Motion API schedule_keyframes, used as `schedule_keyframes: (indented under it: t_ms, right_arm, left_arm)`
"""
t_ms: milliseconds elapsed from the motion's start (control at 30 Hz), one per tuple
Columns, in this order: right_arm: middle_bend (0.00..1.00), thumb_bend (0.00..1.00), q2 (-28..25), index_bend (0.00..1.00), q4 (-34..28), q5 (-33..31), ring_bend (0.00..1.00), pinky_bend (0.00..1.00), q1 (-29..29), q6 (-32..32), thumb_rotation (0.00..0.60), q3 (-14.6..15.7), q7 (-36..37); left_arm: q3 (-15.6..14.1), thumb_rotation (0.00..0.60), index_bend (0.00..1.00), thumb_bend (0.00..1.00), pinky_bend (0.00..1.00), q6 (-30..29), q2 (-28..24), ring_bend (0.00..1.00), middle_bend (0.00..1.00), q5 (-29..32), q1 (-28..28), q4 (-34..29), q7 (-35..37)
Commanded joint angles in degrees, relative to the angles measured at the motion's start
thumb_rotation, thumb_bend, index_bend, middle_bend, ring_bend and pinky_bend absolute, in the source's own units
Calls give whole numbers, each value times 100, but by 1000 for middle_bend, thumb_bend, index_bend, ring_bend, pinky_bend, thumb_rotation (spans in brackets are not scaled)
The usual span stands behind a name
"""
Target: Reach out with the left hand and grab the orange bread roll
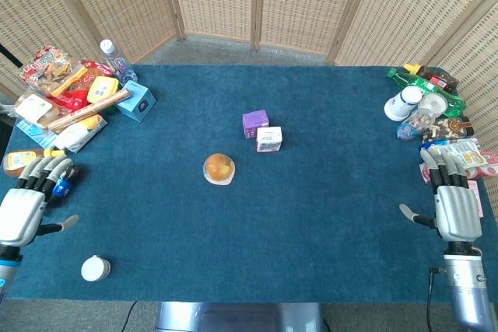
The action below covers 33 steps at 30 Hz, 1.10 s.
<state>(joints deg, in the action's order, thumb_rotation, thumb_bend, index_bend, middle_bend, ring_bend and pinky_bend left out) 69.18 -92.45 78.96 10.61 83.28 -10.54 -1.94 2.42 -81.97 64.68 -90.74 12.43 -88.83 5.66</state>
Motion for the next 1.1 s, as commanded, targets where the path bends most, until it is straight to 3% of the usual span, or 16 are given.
schedule_keyframes:
  t_ms: [33, 267, 467, 800, 1100]
  right_arm:
    - [0, 0, 0, 0, -2, -3, 0, 0, 1, -3, 600, 0, -1]
    - [0, 0, -11, 0, -7, -37, 0, 0, -12, -6, 600, -12, 43]
    - [0, 0, -27, 0, 2, -73, 0, 0, -14, -26, 600, -30, 106]
    - [0, 0, -49, 0, 18, -98, 0, 0, -12, -64, 600, -46, 225]
    - [0, 0, -67, 0, 18, -116, 0, 0, -13, -85, 600, -56, 304]
  left_arm:
    - [93, 600, 24, 77, 0, 690, -71, 0, 0, 88, 447, -222, -333]
    - [471, 600, 24, 77, 0, 2356, 270, 0, 0, 839, 1532, -639, -1108]
    - [828, 600, 25, 76, 0, 3215, 860, 0, 0, 1739, 2332, -614, -1986]
    - [1195, 600, 32, 77, 0, 3736, 1587, 0, 0, 3226, 3432, -492, -3196]
    - [1105, 600, 35, 78, 0, 3781, 2014, 0, 0, 4968, 4417, -231, -4211]
